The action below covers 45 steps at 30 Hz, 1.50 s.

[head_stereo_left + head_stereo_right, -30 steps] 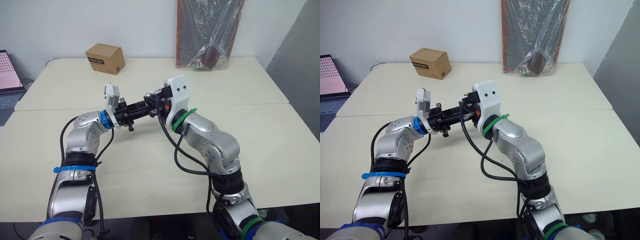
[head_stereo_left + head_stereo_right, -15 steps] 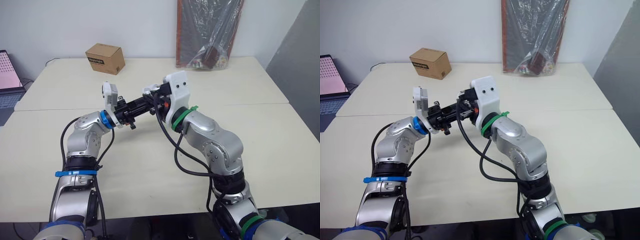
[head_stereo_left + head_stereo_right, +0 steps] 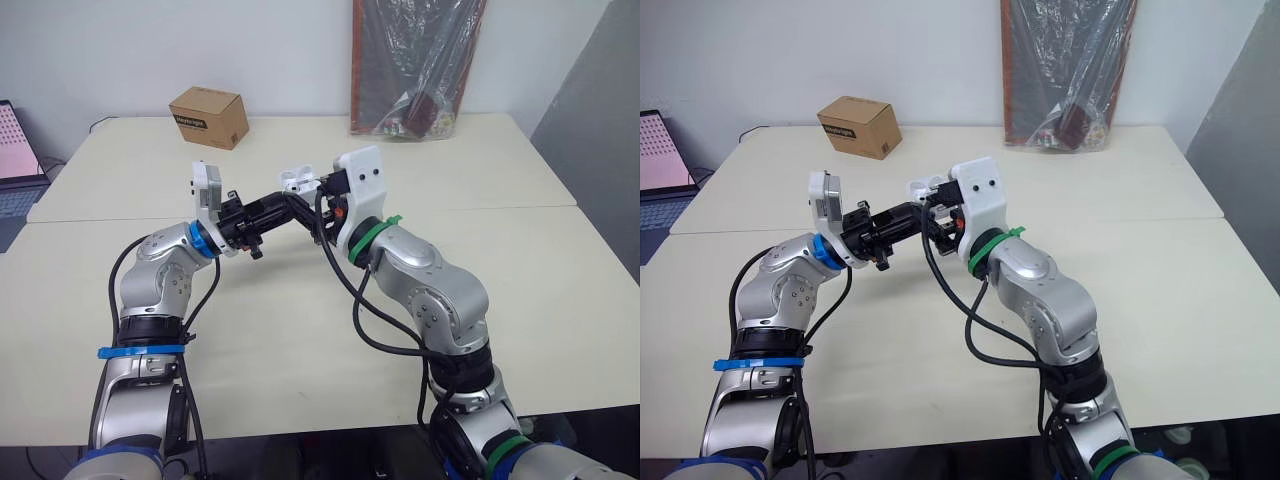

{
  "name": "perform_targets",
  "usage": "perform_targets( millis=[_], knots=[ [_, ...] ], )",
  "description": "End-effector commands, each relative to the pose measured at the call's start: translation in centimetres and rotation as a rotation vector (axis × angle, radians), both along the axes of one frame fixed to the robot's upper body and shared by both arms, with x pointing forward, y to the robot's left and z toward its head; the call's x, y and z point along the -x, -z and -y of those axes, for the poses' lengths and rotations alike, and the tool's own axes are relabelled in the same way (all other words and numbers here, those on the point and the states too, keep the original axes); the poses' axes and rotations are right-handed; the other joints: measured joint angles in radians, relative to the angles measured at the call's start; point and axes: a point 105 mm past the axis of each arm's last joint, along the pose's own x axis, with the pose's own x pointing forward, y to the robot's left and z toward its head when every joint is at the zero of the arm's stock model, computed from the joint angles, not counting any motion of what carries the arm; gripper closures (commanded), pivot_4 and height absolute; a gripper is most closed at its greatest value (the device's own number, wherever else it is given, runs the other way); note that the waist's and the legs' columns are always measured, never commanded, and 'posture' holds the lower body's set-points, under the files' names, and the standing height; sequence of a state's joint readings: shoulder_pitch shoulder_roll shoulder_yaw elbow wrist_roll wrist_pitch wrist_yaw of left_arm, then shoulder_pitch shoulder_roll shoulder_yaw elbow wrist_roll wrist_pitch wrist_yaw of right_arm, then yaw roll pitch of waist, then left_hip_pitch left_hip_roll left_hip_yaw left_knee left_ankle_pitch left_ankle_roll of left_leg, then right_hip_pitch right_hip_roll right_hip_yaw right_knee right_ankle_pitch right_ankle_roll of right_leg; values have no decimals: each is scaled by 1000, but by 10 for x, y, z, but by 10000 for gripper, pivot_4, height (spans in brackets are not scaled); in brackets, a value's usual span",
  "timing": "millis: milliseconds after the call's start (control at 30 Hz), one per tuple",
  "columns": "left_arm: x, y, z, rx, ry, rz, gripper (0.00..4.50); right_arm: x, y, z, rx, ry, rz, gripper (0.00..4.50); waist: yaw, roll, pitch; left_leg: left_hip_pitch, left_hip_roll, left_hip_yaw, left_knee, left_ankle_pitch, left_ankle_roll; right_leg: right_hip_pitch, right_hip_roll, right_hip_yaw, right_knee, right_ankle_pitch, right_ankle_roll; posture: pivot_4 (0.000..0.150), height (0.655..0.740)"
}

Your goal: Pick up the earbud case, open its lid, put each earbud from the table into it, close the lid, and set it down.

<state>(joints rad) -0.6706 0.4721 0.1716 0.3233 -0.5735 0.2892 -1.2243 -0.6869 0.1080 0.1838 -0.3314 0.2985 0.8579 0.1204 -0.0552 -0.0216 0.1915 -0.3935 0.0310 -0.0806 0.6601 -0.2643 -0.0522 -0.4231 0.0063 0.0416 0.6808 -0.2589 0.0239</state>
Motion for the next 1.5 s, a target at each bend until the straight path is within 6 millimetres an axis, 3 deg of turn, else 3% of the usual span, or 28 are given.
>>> perform_targets(
  millis=[33, 300, 500, 800, 933, 1167, 1500],
  knots=[
    [6, -17, -4, -5, 13, 73, 36984, 24, -25, 4, -91, -121, 126, 13928, 1, 0, 0, 0, 0, 0, 0, 0, 0, 0, 0, 0, 0, 0, 0, 1500, 7400],
    [3, -12, -10, -48, 14, 53, 36984, 40, -24, 21, -41, -304, 90, 13928, 1, 0, 0, 0, 0, 0, 0, 0, 0, 0, 0, 0, 0, 0, 0, 1500, 7400],
    [10, -13, -18, -89, 89, 25, 36984, 32, -28, 61, 70, -233, 95, 13928, 1, 0, 0, 0, 0, 0, 0, 0, 0, 0, 0, 0, -1, 0, 0, 1500, 7400],
    [22, -19, -18, -102, 191, -3, 36984, 9, 10, 130, 450, -88, -71, 13928, 2, 0, 0, -1, -1, 1, 0, 0, 0, 0, 0, 0, -2, -1, 1, 1500, 7400],
    [27, -21, -12, -92, 228, -9, 36984, -2, 49, 164, 588, 11, -213, 13928, 2, 0, 0, 0, -1, 1, 0, 0, 0, 0, 0, 0, -2, -1, 2, 1500, 7400],
    [32, -18, -7, -98, 242, -9, 36984, 2, 92, 175, 665, -15, -350, 13928, 2, 0, 0, 0, 0, 2, 0, 0, 0, 0, 0, 2, -1, -3, 4, 1500, 7400],
    [40, 0, -2, -114, 228, -13, 36984, -15, 120, 186, 709, 70, -403, 13928, 4, 0, 0, 0, 0, 2, 1, 0, 0, 0, 0, 2, -1, -3, 5, 1500, 7400]
  ],
)
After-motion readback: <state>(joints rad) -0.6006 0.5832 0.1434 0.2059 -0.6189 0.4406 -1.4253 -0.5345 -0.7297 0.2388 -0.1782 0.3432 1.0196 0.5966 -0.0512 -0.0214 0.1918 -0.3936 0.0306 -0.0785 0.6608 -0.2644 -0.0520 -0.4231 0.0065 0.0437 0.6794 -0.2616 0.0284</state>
